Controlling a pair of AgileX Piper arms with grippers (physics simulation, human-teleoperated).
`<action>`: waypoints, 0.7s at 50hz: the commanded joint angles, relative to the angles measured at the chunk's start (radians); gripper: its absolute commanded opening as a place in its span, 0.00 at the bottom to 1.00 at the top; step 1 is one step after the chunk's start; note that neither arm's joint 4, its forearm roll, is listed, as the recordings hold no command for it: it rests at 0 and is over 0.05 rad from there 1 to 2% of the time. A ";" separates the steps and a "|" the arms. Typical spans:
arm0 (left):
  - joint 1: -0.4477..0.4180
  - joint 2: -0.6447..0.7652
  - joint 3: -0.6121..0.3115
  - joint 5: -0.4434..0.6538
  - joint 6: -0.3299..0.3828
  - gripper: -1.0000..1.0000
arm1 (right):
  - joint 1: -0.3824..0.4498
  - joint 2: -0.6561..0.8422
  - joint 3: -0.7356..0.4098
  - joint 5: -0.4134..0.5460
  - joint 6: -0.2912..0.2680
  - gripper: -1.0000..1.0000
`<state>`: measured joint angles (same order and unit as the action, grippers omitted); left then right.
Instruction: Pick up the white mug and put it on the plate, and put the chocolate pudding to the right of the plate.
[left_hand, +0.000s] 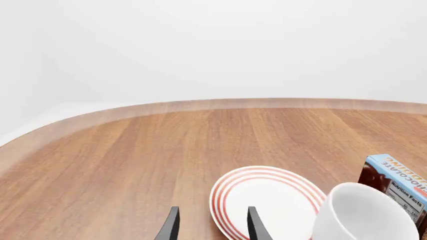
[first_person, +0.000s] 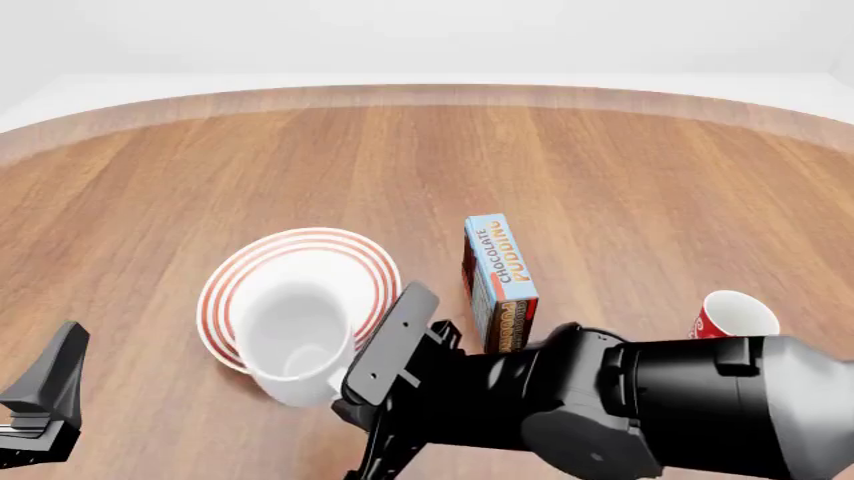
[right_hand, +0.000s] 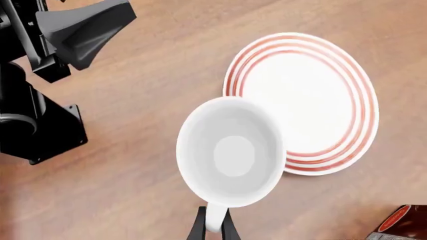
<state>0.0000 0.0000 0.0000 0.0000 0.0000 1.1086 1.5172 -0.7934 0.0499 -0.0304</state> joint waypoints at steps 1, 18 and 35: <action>0.000 0.000 0.000 0.000 0.000 1.00 | -0.024 -0.017 -0.009 -0.004 0.000 0.00; 0.000 0.000 0.000 0.000 0.000 1.00 | -0.042 -0.018 -0.063 0.019 0.004 0.00; 0.000 0.000 0.000 0.000 0.000 1.00 | -0.060 -0.004 -0.130 0.050 0.027 0.00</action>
<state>0.0000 0.0000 0.0000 0.0000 0.0000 1.0596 1.5072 -0.8827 0.0844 -0.0175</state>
